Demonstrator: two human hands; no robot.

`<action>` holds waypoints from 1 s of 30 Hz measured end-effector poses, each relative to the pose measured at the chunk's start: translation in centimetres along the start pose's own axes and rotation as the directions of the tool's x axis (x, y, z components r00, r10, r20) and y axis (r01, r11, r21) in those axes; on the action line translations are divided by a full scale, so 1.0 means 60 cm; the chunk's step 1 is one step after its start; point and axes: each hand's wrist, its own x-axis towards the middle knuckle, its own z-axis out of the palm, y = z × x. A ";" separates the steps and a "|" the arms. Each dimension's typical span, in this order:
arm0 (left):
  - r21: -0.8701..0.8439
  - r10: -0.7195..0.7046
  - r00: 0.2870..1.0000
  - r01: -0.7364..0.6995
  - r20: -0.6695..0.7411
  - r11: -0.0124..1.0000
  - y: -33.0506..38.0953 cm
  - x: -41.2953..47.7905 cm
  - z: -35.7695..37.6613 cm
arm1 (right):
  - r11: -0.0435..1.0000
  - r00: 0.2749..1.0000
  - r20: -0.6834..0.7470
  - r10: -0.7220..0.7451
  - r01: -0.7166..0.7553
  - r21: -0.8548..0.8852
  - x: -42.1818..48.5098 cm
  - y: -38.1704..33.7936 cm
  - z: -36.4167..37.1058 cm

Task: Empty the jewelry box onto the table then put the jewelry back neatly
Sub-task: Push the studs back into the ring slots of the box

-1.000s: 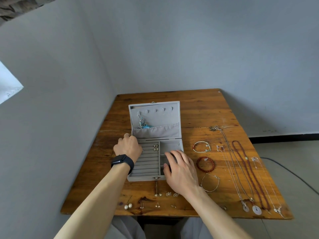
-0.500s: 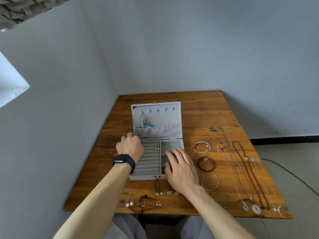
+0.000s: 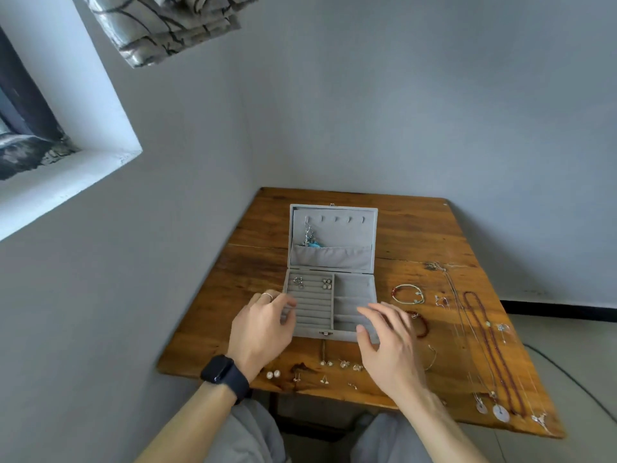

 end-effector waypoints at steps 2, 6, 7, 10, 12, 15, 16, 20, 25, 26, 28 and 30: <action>-0.077 0.019 0.999 -0.016 0.030 0.997 0.002 -0.030 0.011 | 1.000 1.000 -0.022 0.006 -0.006 -0.004 -0.019 -0.004 -0.010; -0.127 0.082 0.991 -0.068 0.106 0.990 0.014 -0.064 0.038 | 0.999 0.998 0.058 0.025 -0.022 -0.040 -0.048 -0.022 -0.013; -0.130 0.093 0.988 -0.076 0.126 0.989 0.018 -0.068 0.043 | 0.999 0.996 0.086 0.019 -0.015 -0.045 -0.053 -0.027 -0.011; -0.106 0.120 0.976 -0.102 0.180 0.989 0.030 -0.075 0.059 | 0.997 0.986 0.167 0.023 -0.011 -0.077 -0.061 -0.040 -0.004; -0.072 0.128 0.970 -0.115 0.208 0.991 0.036 -0.076 0.066 | 0.996 0.981 0.195 0.015 0.004 -0.094 -0.064 -0.048 0.002; -0.050 0.120 0.968 -0.112 0.221 0.992 0.040 -0.075 0.073 | 0.991 0.974 0.227 0.007 0.023 -0.128 -0.063 -0.059 0.012; -0.053 0.113 0.969 -0.104 0.218 0.993 0.040 -0.074 0.074 | 0.989 0.972 0.237 0.006 0.029 -0.144 -0.062 -0.061 0.014; -0.070 0.114 0.968 -0.101 0.221 0.992 0.030 -0.070 0.072 | 0.986 0.967 0.254 -0.009 0.051 -0.159 -0.056 -0.065 0.016; -0.256 0.000 0.969 0.065 0.247 0.964 0.003 -0.067 0.049 | 0.996 0.966 0.257 -0.020 0.043 -0.082 -0.044 -0.077 0.010; -0.314 -0.032 0.970 0.109 0.243 0.943 -0.005 -0.065 0.043 | 0.999 0.969 0.247 -0.006 0.018 -0.044 -0.041 -0.079 0.008; -0.416 -0.113 0.971 0.194 0.212 0.889 -0.027 -0.061 0.028 | 0.997 0.973 0.227 0.045 -0.057 0.045 -0.032 -0.083 0.002; -0.496 -0.207 0.963 0.265 0.170 0.827 -0.053 -0.057 0.015 | 0.987 0.973 0.214 0.084 -0.111 0.119 -0.020 -0.084 -0.003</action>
